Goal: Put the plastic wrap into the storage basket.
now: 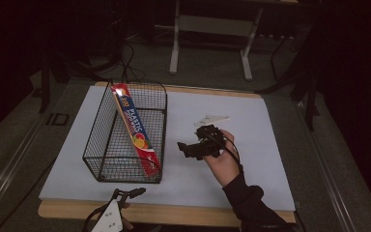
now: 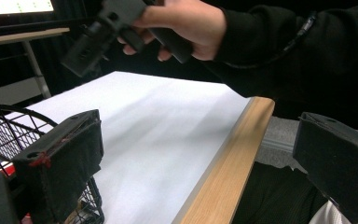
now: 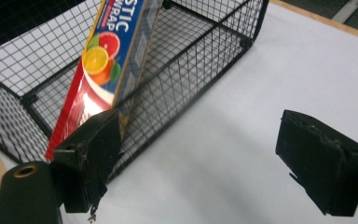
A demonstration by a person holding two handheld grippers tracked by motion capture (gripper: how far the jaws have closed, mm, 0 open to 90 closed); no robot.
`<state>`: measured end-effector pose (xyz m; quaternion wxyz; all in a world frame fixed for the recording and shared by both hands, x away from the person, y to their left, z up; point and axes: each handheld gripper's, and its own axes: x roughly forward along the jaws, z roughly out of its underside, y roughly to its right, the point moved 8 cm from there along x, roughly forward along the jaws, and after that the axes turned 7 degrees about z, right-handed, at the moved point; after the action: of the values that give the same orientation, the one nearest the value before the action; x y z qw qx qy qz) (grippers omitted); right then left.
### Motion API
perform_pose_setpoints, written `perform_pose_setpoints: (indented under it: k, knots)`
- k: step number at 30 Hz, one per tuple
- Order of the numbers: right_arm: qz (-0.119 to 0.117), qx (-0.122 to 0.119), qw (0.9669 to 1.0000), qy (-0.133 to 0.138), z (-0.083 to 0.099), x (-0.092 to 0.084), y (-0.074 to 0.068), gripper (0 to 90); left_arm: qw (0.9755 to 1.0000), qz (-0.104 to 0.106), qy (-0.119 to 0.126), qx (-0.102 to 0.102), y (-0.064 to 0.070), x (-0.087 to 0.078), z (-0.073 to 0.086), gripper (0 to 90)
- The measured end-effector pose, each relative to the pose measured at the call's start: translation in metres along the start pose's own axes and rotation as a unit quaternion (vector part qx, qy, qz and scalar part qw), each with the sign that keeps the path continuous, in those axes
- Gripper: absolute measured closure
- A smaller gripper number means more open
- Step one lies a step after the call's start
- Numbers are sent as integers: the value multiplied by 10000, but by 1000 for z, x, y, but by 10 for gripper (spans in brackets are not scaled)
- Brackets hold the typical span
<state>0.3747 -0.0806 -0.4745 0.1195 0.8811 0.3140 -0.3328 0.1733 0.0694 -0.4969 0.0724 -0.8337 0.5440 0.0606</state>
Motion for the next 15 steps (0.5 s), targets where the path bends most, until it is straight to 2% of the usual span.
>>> perform_pose_setpoints:
  k: [3,15]
  knots:
    - [-8,11,10000,-24,20,-2,6,142,10000,8,4,-12,0,0,0,22]
    - [0,73,9997,-222,63,1,20,140,10000,-6,-16,-8,0,1,0,22]
